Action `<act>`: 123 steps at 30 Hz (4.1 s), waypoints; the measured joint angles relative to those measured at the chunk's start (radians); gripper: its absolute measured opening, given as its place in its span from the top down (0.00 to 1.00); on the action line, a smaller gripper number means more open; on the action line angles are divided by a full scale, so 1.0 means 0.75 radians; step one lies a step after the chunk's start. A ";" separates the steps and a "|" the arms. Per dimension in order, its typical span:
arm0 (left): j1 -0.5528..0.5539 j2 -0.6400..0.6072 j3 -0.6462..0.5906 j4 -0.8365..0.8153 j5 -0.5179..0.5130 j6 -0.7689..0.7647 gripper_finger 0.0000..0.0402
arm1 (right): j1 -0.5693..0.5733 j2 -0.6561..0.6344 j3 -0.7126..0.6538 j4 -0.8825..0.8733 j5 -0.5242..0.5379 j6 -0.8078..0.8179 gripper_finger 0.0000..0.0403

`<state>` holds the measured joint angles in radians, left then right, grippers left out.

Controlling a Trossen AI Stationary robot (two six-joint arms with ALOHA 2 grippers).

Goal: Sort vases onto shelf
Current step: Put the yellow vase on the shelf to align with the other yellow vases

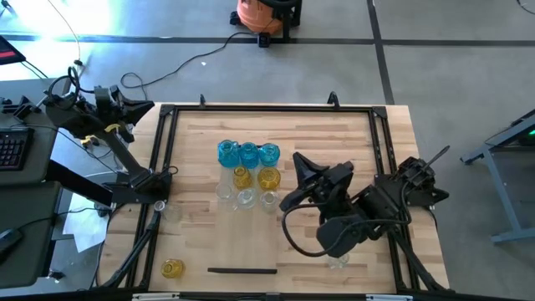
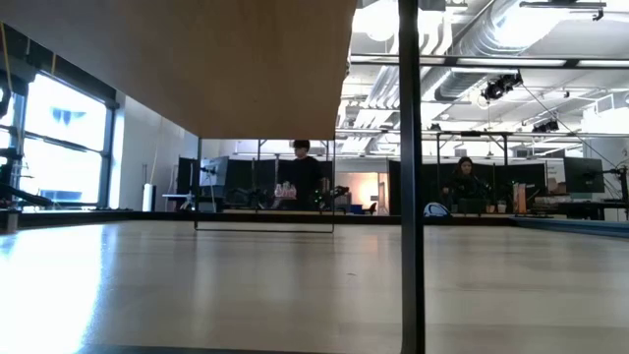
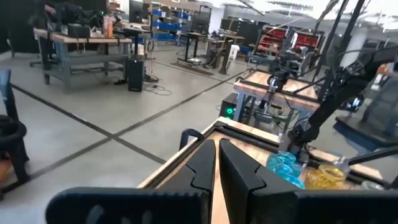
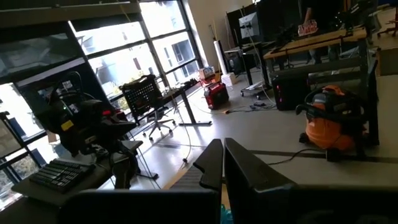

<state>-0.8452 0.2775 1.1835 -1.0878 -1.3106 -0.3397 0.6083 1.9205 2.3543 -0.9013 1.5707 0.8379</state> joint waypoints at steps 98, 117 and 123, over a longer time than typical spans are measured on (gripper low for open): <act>-0.452 1.140 0.279 -0.185 1.493 -0.275 0.76 | 0.150 -0.040 0.000 -0.341 -0.653 0.140 1.00; -0.535 1.552 0.279 -0.136 1.532 -0.714 0.41 | 0.207 -0.039 0.000 -0.679 -0.704 0.245 1.00; -0.549 1.687 0.279 0.029 1.628 -0.767 0.40 | 0.249 -0.039 0.000 -0.687 -0.703 0.258 1.00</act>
<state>-1.2570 1.5428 1.3930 -1.0660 -0.0898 -0.9154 0.7949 1.8912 2.3543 -1.4162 1.0431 1.0317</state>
